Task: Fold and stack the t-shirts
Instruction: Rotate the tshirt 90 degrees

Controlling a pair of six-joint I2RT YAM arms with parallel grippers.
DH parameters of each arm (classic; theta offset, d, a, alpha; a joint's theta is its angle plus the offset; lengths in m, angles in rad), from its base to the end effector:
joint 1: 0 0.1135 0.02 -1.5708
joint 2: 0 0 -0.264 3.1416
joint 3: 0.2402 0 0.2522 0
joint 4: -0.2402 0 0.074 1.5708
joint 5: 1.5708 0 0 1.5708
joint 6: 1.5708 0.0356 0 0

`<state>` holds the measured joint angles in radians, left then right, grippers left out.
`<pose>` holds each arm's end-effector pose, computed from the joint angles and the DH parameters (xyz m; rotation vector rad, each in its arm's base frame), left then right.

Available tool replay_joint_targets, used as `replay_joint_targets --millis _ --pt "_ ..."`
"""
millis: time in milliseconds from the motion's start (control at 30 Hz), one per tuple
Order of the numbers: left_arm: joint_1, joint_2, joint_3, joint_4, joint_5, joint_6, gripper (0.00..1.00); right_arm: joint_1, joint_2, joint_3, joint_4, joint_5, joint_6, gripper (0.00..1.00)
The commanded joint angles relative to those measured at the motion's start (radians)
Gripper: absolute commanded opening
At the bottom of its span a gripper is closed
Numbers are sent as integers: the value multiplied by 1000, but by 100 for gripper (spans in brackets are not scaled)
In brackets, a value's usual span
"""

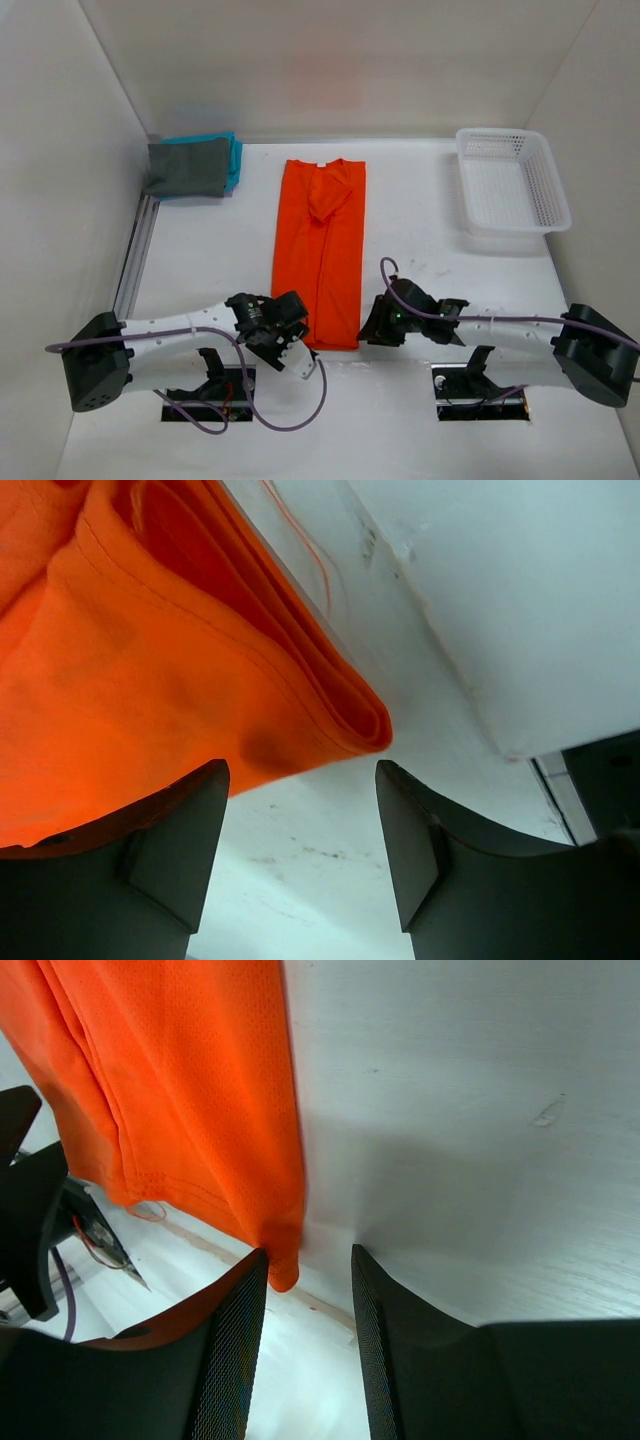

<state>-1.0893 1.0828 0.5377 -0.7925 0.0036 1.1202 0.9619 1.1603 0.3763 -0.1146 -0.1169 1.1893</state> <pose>0.0750 -0.1437 0.1643 2.5985 1.3063 0.0000 0.1102 0.1653 0.1395 0.2583 2.7616 0.9295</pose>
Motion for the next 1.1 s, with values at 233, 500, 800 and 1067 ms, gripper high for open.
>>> replay_joint_targets --millis 233,500,800,1067 --pt "-68 0 -27 61 55 -57 44 54 87 24 88 -35 13 43" --pt "-70 -17 -50 73 56 -76 19 70 118 21 99 -43 24 25" --pt "90 -37 59 58 134 -131 5 22 90 71 55 -41 -36 2" --pt "286 -14 205 -1 206 -126 5 -65 50 226 -105 -56 -166 0"
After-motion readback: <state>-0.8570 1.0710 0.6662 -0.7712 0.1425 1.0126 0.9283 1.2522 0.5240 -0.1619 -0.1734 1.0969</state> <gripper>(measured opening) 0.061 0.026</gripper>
